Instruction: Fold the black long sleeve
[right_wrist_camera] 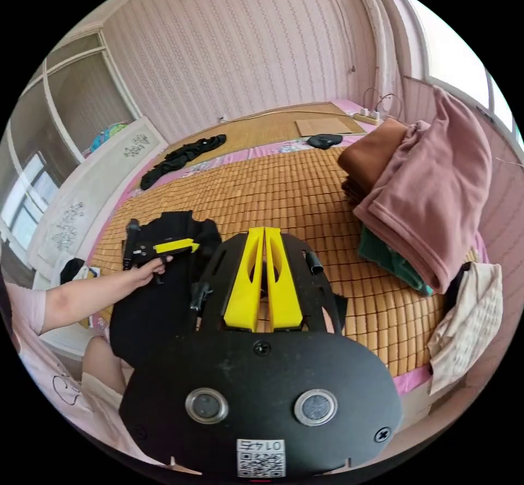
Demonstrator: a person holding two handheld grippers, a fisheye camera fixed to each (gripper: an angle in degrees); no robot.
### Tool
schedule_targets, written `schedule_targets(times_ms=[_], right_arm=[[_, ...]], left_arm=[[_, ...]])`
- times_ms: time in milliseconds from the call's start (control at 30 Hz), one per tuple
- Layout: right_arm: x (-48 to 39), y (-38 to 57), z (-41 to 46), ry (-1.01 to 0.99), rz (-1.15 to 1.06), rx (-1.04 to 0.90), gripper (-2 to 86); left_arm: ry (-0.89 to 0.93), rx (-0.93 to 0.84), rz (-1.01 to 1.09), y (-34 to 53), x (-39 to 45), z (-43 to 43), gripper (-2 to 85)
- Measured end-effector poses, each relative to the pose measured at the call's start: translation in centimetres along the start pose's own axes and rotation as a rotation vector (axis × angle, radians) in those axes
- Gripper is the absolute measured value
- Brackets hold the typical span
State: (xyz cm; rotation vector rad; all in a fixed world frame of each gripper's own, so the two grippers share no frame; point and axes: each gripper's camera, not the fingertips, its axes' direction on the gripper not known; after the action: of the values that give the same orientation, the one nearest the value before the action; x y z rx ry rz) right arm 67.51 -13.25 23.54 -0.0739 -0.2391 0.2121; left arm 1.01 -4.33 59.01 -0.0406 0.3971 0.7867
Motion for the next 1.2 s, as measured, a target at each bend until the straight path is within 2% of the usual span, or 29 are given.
schedule_targets(times_ms=[33,133,233,367,467,567,733,767,800,867,933,1000,1067,1133,1167,1200], right_arm=[[1.6,0.5,0.9,0.043,0.038,-0.027,0.4],[4.5,2.4,2.5,-0.123,0.046,-0.113,1.9],[6.5,5.5,3.0,-0.263,0.029,-0.141,8.2],[7.7,8.7,4.0,-0.383,-0.141,-0.27,13.7],[7.1,9.3,4.1,-0.361,-0.328,-0.387,15.4],[6.8,9.8,3.5,-0.304,-0.445,-0.382,16.7],[9.0,10.4,5.4,-0.304,-0.451,-0.473,12.0],[10.0,10.6,5.1,-0.263,-0.433,-0.432,8.0],[10.5,10.8,5.1,-0.256,-0.431,-0.434,5.0],[13.1,10.5,3.9,-0.376,-0.349,-0.442,0.9],[15.1,10.3,1.6,-0.493,-0.305,-0.395,0.5],[17.0,10.4,-1.0,-0.568,-0.262,-0.304,0.3],[20.6,10.8,-3.9,-0.656,-0.13,-0.032,0.1],[23.9,11.8,-4.1,-0.605,0.071,0.157,0.1],[25.4,12.7,-3.1,-0.54,0.165,0.163,0.2],[25.7,13.0,-2.5,-0.525,0.169,0.138,0.4]], left_arm=[[0.004,-0.004,-0.011,0.0,-0.1,0.2,1.6],[0.0,0.0,-0.026,0.0,0.1,0.5,4.7],[-0.079,0.023,0.031,-0.6,0.9,-0.4,7.1],[-0.09,0.073,0.069,-1.9,2.8,-1.9,7.8],[0.009,0.061,0.121,-2.9,6.1,-1.3,8.6],[0.144,-0.041,0.173,-4.2,10.7,2.0,10.3],[0.103,-0.18,0.235,-6.0,16.8,8.2,10.7],[0.092,-0.244,0.233,-6.1,17.7,9.9,10.4],[0.05,-0.197,0.264,-5.9,18.4,10.0,10.0],[0.054,-0.184,0.315,-5.9,19.3,10.4,7.6],[0.136,-0.228,0.335,-6.2,20.0,10.9,0.6],[0.155,-0.181,0.37,-6.8,21.2,10.2,-0.4],[0.119,-0.076,0.396,-7.4,21.8,9.2,-0.5],[0.075,-0.047,0.352,-8.5,21.9,9.6,-0.3],[0.064,-0.063,0.307,-9.2,21.8,10.4,0.0],[0.046,-0.086,0.264,-9.9,21.9,11.2,0.8]])
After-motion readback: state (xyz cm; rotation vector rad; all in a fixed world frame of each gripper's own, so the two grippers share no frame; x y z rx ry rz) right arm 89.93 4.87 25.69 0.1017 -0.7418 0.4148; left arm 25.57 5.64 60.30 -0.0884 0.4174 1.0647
